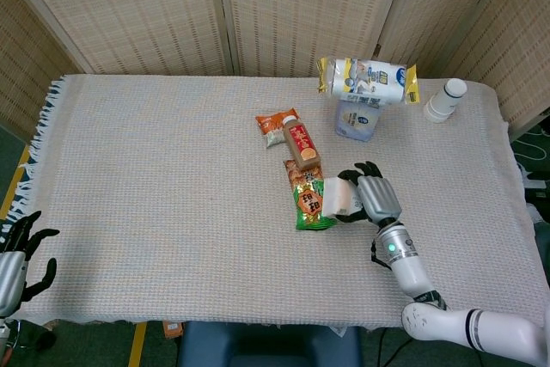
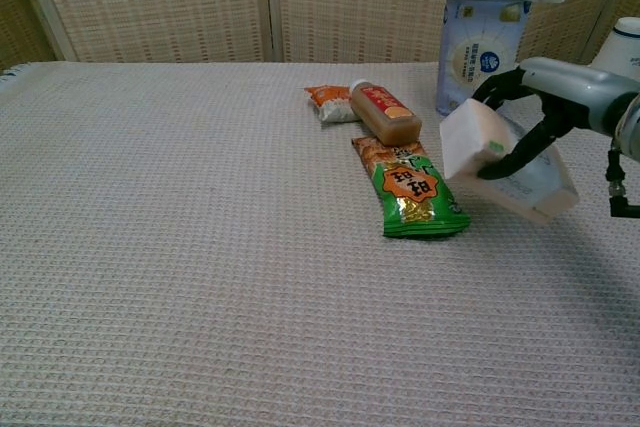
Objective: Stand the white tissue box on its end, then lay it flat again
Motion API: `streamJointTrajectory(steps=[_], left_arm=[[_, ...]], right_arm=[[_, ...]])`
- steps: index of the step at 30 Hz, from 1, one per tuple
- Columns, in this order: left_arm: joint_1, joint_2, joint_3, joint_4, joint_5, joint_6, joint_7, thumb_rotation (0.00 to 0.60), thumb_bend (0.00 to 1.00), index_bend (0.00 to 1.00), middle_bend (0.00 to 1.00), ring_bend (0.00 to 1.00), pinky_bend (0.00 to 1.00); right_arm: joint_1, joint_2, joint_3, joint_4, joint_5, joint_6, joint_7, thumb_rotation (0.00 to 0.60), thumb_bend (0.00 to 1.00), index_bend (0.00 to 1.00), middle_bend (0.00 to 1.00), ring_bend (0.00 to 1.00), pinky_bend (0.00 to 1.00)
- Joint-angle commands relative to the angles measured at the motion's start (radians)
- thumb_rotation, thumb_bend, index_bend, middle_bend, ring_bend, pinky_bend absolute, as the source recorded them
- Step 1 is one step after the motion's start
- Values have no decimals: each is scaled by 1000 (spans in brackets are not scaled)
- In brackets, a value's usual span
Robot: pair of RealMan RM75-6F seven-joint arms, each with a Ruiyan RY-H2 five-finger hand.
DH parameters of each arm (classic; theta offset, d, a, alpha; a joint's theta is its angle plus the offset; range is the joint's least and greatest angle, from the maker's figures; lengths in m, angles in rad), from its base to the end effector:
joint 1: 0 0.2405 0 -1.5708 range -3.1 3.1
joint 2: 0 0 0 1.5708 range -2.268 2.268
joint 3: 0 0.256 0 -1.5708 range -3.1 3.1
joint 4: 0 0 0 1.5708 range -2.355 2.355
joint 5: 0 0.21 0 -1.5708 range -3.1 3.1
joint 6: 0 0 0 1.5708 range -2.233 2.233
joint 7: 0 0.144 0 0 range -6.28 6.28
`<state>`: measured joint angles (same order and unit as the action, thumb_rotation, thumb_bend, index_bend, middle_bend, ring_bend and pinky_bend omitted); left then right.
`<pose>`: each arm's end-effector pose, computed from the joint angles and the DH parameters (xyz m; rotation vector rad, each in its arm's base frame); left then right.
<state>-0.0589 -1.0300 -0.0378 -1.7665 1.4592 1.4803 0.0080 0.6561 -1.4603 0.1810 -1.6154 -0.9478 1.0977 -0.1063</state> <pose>-0.2977 0.1686 0.1726 -1.3325 -0.9927 -0.9012 -0.1800 -0.3311 0.0218 1.5023 -1.3313 1.0675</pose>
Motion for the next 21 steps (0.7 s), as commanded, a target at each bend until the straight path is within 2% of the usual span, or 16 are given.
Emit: streamJointTrajectory(steps=[1,2,4,7,14,21], left_arm=[[-1,-2,1,0,2,-2,4,600,491,274,0,0,292],[-1,-3,2,0,0,-3,8,600,492,275,0,0,292],[-2,-5,0,1,-4,-4,12,600,491,278,0,0,292],[-3,-7,-3,4,-11,-6,14,600,491,281,0,0,292],[-5,-10,-4,8,-19,-11,22,600,491,287,0,0,293],[-8,-13,-7,13,-29,-20,26,600,492,288,0,0,293]], right_arm=[[-150,49,4,107,-408,7,773,600,0,516,504,348,0],[-176,36,-10,197,-468,31,1023,600,0,516,505,349,0],[-180,1,-46,362,-572,73,1287,600,0,516,506,348,0],[-175,-53,-81,544,-640,116,1473,600,0,517,508,349,0],[-178,-158,-144,803,-698,174,1628,600,6,521,521,374,0],[-173,-226,-167,943,-709,205,1675,600,24,521,522,374,0]])
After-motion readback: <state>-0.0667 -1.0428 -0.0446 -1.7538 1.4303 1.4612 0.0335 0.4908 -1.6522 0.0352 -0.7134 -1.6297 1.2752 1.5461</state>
